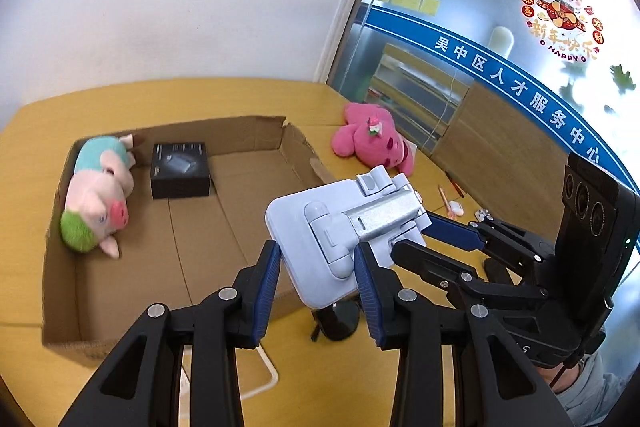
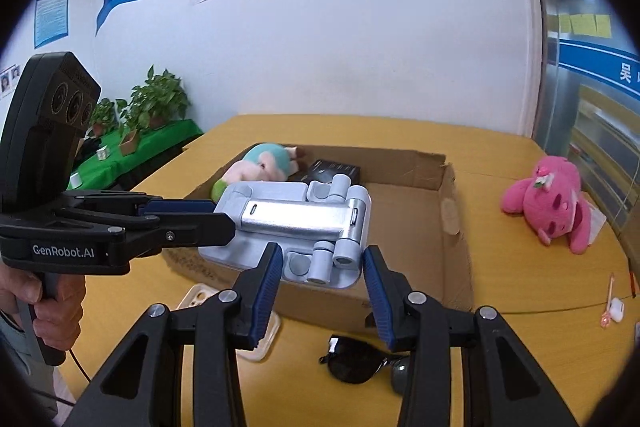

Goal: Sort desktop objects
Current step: 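Carry the phone stand with both grippers over the cardboard box, then lower the phone stand into the box beside the pig plush and open both grippers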

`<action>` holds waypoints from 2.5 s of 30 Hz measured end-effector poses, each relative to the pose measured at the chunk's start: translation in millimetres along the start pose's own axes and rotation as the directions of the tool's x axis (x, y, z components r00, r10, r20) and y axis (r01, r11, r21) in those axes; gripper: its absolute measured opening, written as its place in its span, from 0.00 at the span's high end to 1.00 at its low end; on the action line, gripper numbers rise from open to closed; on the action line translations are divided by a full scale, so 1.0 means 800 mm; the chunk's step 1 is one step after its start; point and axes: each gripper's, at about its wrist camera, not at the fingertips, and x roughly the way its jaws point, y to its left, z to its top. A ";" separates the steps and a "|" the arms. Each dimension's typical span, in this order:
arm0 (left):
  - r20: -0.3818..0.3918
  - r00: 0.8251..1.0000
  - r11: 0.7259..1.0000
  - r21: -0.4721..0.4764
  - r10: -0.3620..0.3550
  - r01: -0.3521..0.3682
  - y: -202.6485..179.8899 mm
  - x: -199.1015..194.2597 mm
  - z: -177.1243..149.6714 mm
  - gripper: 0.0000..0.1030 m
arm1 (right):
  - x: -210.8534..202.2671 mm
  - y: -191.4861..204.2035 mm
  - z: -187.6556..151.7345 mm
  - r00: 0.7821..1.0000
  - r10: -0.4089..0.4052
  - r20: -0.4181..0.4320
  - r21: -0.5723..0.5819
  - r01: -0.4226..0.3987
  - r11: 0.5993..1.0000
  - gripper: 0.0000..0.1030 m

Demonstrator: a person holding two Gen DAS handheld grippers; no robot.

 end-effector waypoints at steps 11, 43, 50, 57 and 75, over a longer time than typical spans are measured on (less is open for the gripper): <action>0.027 0.997 0.997 0.017 0.078 -0.078 0.085 0.003 0.059 0.61 | 0.088 0.018 0.071 0.997 0.079 0.006 0.000 -0.079 0.997 0.60; -0.338 0.888 0.941 -0.020 0.311 -0.337 0.267 0.087 -0.027 0.66 | 0.330 0.110 -0.030 0.856 0.305 -0.418 0.284 -0.196 0.939 0.61; -0.365 0.847 0.915 0.035 0.386 -0.402 0.262 0.094 -0.029 0.70 | 0.334 0.108 -0.032 0.821 0.361 -0.442 0.329 -0.226 0.917 0.60; -0.236 0.866 0.889 -0.011 0.442 -0.457 0.247 0.041 -0.015 0.53 | 0.281 0.081 -0.018 0.874 0.340 -0.347 0.331 -0.225 0.916 0.35; 0.197 0.901 0.921 -0.051 0.388 -0.385 0.080 -0.032 -0.055 0.98 | 0.087 0.036 -0.023 0.993 -0.028 -0.111 0.057 0.035 0.998 0.84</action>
